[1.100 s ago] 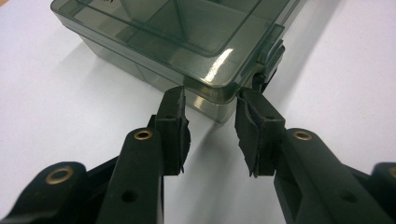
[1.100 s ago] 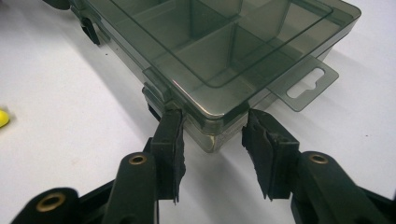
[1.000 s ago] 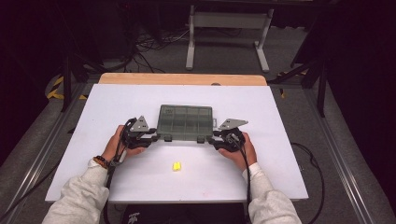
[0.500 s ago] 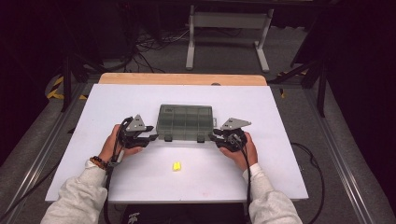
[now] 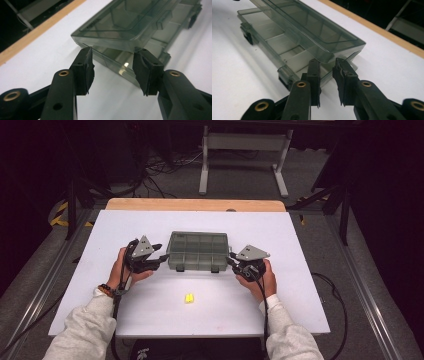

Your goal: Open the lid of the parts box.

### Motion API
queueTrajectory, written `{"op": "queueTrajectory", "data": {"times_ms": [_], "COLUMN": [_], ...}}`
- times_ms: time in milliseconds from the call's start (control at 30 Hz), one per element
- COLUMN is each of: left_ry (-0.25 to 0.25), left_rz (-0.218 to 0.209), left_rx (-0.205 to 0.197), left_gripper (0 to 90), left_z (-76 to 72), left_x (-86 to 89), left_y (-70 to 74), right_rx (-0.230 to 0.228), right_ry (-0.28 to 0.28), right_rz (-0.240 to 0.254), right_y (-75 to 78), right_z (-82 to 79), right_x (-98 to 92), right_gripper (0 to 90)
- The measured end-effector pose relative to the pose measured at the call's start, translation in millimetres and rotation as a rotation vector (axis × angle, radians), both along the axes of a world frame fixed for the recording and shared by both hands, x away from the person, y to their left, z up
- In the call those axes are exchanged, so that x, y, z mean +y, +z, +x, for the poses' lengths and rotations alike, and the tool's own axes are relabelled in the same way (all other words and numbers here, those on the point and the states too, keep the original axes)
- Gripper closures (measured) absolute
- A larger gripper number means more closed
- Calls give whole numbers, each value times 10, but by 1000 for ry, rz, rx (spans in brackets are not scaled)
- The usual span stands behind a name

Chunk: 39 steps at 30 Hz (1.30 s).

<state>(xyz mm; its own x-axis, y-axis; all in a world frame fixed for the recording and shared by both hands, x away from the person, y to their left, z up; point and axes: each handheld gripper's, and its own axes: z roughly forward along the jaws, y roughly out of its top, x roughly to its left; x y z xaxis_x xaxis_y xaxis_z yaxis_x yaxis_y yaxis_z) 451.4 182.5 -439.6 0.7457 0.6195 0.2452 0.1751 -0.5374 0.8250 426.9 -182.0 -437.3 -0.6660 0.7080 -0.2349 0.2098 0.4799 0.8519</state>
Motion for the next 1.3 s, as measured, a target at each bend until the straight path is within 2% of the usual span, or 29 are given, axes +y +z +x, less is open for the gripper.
{"op": "queueTrajectory", "data": {"times_ms": [67,167,333,467,600,767,1000,1067,1200,1300], "left_ry": [1,0,3,1,4,-7,-24,-31,-30,-33], "left_rz": [-8,-4,9,10,14,11,14,4,9,-5], "left_rx": [-10,-32,-53,-50,-58,-67,-81,-77,-78,-64], "left_gripper": [512,511,504,515,550,608,687,713,730,732], "left_z": [12,50,134,205,303,401,523,551,627,691], "left_x": [-11,-42,-77,-95,-109,-134,-174,-181,-198,-190], "left_y": [18,78,189,253,333,426,569,599,662,682], "right_rx": [-36,-63,-131,-152,-149,-138,-126,-124,-118,-109], "right_ry": [-10,-16,-33,-35,-28,-27,-26,-33,-30,-34], "right_rz": [-4,-10,-76,-62,-50,-8,25,31,47,46], "right_y": [24,59,126,221,295,396,527,558,638,674], "right_z": [8,33,81,152,261,361,509,544,618,670], "right_x": [-7,10,65,51,42,36,32,34,39,42], "right_gripper": [757,732,684,685,704,715,756,770,787,791]}}
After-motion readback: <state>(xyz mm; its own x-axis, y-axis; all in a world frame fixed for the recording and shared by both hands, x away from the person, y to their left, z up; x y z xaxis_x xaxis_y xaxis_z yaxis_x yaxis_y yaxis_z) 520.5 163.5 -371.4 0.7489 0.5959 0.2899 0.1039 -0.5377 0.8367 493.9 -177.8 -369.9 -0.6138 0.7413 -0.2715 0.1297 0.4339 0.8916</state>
